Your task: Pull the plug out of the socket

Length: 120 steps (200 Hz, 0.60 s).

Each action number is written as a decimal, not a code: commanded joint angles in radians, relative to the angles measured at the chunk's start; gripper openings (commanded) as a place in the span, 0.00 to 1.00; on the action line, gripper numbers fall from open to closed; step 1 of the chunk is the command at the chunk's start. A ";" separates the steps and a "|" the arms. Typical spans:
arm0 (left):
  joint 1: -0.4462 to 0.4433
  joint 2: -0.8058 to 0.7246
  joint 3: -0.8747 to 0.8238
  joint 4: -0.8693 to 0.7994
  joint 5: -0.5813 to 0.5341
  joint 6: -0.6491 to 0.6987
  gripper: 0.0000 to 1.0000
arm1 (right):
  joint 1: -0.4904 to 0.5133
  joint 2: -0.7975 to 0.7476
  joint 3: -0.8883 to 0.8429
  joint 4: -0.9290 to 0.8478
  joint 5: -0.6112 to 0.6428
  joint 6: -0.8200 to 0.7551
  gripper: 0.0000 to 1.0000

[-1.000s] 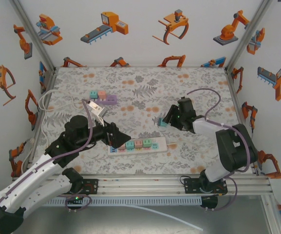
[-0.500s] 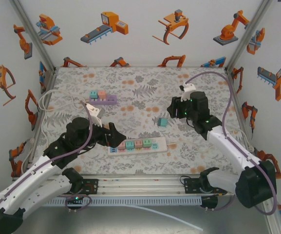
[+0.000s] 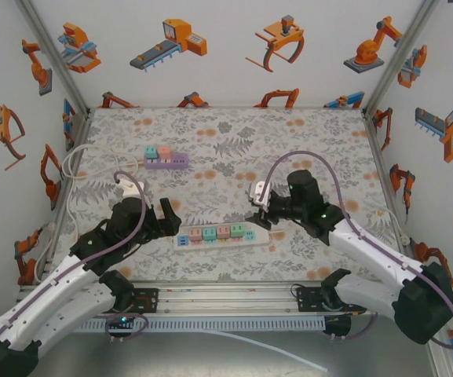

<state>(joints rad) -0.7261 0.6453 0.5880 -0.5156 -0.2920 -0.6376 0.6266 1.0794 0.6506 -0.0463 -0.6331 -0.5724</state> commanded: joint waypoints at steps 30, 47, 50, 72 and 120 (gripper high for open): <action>0.019 0.105 -0.035 -0.050 -0.031 -0.091 0.97 | 0.082 0.164 0.094 -0.127 -0.084 -0.188 0.54; 0.023 0.149 -0.041 -0.034 -0.002 -0.097 0.97 | 0.099 0.210 0.111 -0.126 -0.077 -0.192 0.54; 0.024 0.158 -0.042 -0.030 0.002 -0.097 0.97 | 0.102 0.216 0.113 -0.123 -0.073 -0.192 0.54; 0.026 0.212 -0.052 -0.004 0.026 -0.096 0.97 | 0.120 0.262 0.123 -0.104 -0.061 -0.192 0.53; 0.031 0.320 -0.058 0.038 0.039 -0.109 0.93 | 0.139 0.328 0.138 -0.113 -0.048 -0.201 0.49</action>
<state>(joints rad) -0.7025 0.9325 0.5415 -0.5159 -0.2745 -0.7284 0.7567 1.3911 0.7544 -0.1497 -0.6800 -0.7490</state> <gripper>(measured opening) 0.955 0.507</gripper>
